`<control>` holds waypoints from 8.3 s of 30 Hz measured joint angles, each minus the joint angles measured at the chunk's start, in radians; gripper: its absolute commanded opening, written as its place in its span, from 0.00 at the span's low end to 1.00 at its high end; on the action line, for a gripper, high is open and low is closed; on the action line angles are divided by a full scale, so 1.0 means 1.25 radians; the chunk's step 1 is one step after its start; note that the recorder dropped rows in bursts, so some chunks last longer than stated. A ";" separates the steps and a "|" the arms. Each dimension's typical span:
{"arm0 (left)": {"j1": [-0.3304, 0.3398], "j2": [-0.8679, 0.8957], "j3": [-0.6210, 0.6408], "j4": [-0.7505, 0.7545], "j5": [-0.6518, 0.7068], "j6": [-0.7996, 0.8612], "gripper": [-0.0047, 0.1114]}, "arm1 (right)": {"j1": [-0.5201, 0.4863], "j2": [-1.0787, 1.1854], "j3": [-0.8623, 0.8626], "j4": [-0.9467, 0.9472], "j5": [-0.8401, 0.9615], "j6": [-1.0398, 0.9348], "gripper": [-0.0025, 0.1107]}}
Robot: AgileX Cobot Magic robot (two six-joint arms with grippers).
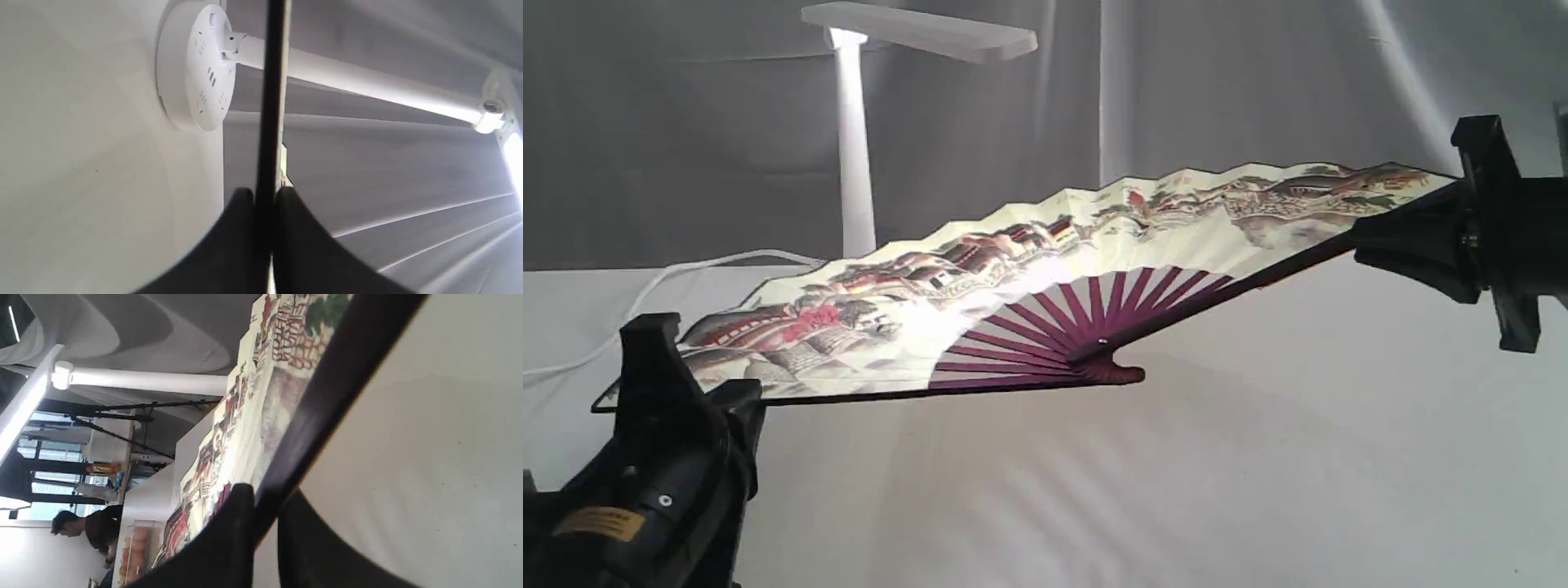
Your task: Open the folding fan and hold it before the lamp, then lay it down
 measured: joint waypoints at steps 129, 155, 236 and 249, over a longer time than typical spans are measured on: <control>0.216 0.161 -0.320 0.724 0.737 0.350 0.08 | 0.170 0.081 0.000 -0.572 -0.371 0.155 0.02; 0.482 0.015 -0.383 0.936 1.385 0.697 0.08 | 0.170 -0.142 0.000 -1.100 -0.094 0.547 0.02; 0.584 -0.856 -0.383 0.865 1.524 0.856 0.04 | 0.170 -1.007 0.216 -1.138 -0.116 0.500 0.02; 0.584 -1.064 -0.383 0.867 1.551 0.847 0.04 | 0.170 -1.129 0.216 -1.137 -0.112 0.484 0.02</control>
